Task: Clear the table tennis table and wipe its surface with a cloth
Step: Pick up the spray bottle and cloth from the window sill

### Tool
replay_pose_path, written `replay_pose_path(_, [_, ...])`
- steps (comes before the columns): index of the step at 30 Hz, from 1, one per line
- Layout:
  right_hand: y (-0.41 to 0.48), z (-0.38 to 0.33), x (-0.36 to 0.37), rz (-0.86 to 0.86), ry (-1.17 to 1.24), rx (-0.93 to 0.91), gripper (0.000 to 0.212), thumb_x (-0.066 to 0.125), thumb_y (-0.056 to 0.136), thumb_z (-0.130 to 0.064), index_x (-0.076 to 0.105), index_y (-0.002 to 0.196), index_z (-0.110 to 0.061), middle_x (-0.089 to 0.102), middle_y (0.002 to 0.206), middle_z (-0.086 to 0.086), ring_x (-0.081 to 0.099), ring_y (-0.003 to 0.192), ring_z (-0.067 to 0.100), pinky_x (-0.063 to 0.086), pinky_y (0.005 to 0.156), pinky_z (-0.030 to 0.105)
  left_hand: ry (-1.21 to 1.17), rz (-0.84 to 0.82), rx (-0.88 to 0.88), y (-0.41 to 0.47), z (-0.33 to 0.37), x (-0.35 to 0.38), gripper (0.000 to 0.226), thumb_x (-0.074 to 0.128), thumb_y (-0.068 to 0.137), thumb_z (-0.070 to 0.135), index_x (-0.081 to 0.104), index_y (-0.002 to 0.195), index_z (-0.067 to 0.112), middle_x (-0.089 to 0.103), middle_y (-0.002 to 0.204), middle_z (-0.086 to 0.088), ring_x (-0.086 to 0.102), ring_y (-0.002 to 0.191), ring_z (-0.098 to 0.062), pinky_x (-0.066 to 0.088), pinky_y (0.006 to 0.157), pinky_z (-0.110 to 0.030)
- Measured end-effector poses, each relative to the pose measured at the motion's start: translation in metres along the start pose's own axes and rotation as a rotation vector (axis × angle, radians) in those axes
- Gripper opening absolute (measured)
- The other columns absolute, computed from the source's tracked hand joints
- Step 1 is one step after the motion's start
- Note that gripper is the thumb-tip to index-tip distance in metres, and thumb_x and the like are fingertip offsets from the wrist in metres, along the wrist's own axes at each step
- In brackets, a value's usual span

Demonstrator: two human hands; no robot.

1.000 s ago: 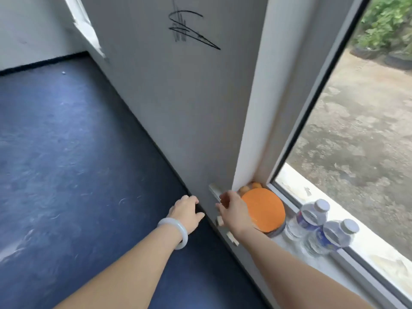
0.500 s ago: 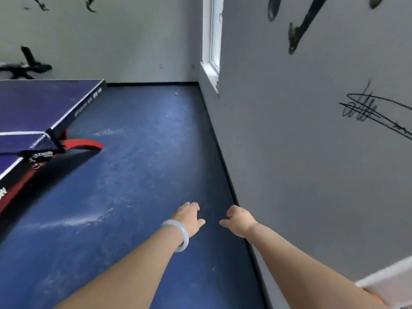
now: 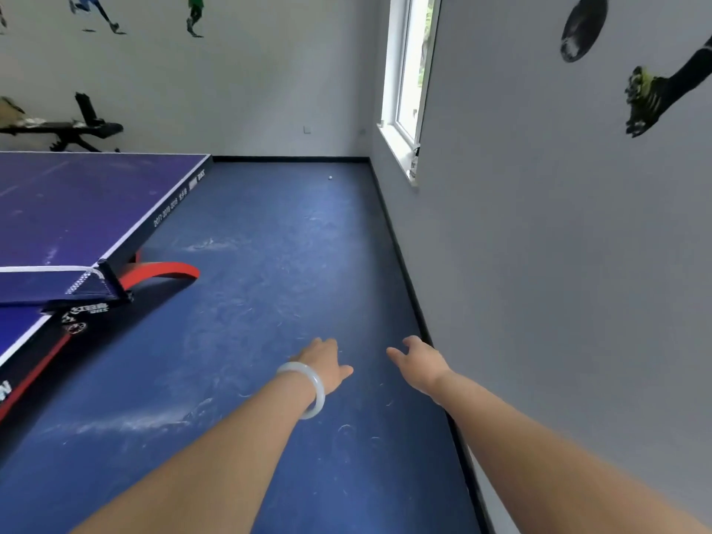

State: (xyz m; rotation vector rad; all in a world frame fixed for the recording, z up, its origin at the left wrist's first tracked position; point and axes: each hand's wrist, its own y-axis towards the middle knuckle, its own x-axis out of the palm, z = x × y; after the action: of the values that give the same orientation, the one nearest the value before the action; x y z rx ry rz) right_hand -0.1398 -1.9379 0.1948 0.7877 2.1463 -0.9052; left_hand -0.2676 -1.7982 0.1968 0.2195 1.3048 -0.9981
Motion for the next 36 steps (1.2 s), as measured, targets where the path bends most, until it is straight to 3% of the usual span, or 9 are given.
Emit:
replay_pose_path(7, [0.152, -0.007, -0.039, -0.021, 0.049, -0.025, 0.062, 0.037, 0.103, -0.049, 0.027, 0.151, -0.011, 0.044, 0.147, 0.01, 0.041, 0.134, 0.032, 0.039, 0.107, 0.041, 0.128, -0.069, -0.034, 0.137, 0.044, -0.026, 0.058, 0.036, 0.101, 0.053, 0.034, 0.147, 0.018, 0.036, 0.15, -0.005, 0.044, 0.132, -0.031, 0.031, 0.105, -0.043])
replay_pose_path(12, [0.254, -0.017, -0.074, -0.029, 0.08, -0.02, 0.064, 0.039, 0.103, -0.048, 0.023, 0.153, -0.012, 0.037, 0.154, 0.009, 0.034, 0.14, 0.032, 0.037, 0.11, 0.042, 0.136, -0.045, -0.086, 0.234, 0.069, -0.056, 0.07, 0.037, 0.098, 0.06, 0.022, 0.154, 0.021, 0.027, 0.158, -0.003, 0.025, 0.146, -0.027, 0.02, 0.114, -0.048])
replay_pose_path(16, [0.329, -0.041, -0.099, -0.061, 0.045, -0.023, 0.066, 0.043, 0.101, -0.048, 0.023, 0.153, -0.012, 0.034, 0.155, 0.008, 0.033, 0.141, 0.031, 0.036, 0.11, 0.042, 0.094, -0.005, -0.086, 0.3, 0.073, -0.085, 0.069, 0.042, 0.096, 0.059, 0.026, 0.151, 0.02, 0.029, 0.156, -0.002, 0.026, 0.144, -0.023, 0.023, 0.113, -0.046])
replay_pose_path(25, [0.525, -0.131, -0.129, -0.055, 0.009, -0.082, 0.065, 0.044, 0.102, -0.046, 0.024, 0.153, -0.012, 0.032, 0.155, 0.009, 0.031, 0.141, 0.03, 0.035, 0.111, 0.041, 0.062, -0.015, -0.062, 0.5, 0.047, -0.18, 0.072, 0.045, 0.097, 0.057, 0.022, 0.154, 0.019, 0.026, 0.157, -0.007, 0.034, 0.14, -0.031, 0.031, 0.112, -0.046])
replay_pose_path(31, [0.66, -0.175, -0.165, -0.018, 0.075, -0.002, 0.065, 0.045, 0.101, -0.047, 0.027, 0.152, -0.011, 0.034, 0.154, 0.009, 0.036, 0.139, 0.029, 0.035, 0.112, 0.043, 0.064, -0.01, -0.003, 0.643, 0.036, -0.266, 0.068, 0.048, 0.097, 0.054, 0.029, 0.151, 0.017, 0.029, 0.154, -0.007, 0.037, 0.138, -0.032, 0.034, 0.111, -0.045])
replay_pose_path(36, [0.751, -0.184, -0.191, 0.011, 0.127, 0.05, 0.066, 0.05, 0.099, -0.046, 0.03, 0.15, -0.009, 0.037, 0.151, 0.011, 0.037, 0.138, 0.029, 0.035, 0.112, 0.043, 0.095, -0.057, 0.074, 0.749, 0.058, -0.296, 0.067, 0.05, 0.095, 0.053, 0.032, 0.148, 0.017, 0.033, 0.15, -0.007, 0.039, 0.135, -0.031, 0.037, 0.108, -0.047])
